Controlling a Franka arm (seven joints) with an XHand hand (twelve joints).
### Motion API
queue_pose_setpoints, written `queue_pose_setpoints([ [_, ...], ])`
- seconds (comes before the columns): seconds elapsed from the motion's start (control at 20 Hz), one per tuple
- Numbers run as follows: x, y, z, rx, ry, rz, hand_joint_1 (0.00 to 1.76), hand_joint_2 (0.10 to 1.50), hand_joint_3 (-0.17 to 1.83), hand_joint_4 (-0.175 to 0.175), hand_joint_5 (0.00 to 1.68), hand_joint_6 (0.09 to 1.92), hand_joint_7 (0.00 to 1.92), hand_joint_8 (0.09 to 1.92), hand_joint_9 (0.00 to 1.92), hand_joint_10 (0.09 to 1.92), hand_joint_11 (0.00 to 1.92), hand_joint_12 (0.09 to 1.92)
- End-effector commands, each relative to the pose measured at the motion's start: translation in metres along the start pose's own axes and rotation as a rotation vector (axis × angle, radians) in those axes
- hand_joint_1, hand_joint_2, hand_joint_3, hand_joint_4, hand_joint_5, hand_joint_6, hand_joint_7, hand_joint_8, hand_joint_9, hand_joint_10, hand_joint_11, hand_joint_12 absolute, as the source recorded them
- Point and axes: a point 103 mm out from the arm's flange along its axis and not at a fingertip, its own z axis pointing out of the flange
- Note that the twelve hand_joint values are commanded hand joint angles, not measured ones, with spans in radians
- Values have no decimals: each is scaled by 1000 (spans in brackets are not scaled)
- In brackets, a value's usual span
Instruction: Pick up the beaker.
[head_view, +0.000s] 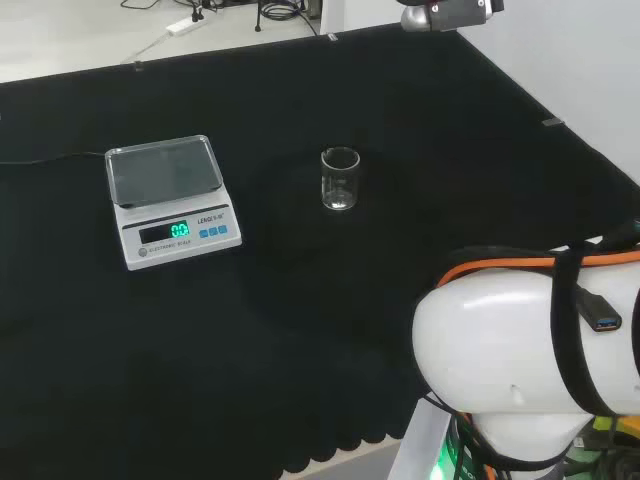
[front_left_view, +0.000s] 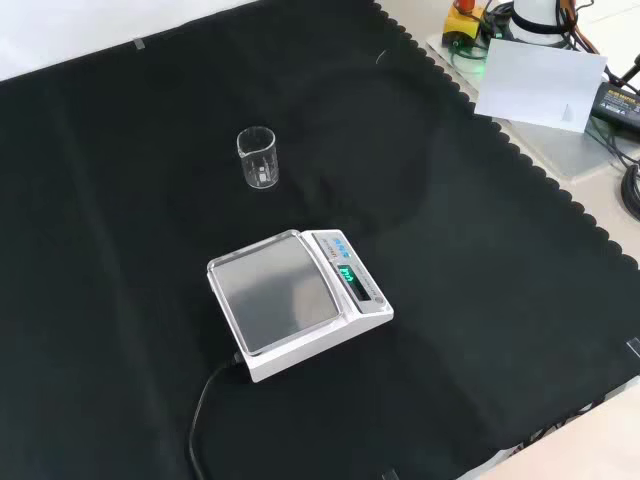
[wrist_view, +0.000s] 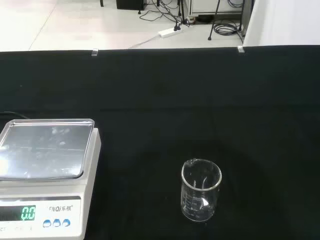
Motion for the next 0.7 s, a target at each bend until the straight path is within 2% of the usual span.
queue_pose_setpoints([
  [0.05,-93,-89,-82,-74,30,108,674,634,271,-31,127,87,83,713,219,952,23,1493],
  [0.2,-100,-100,-89,-83,50,116,650,654,255,-35,146,87,89,758,235,952,28,1515],
  [0.45,-91,-100,-86,-71,51,103,649,659,250,-36,150,87,89,768,238,952,27,1518],
  [0.55,-87,-99,-86,-55,19,101,650,661,248,-36,150,87,88,770,238,952,27,1519],
  [0.7,-85,-101,-90,-76,-6,88,652,663,245,-36,151,87,87,772,238,952,26,1519],
])
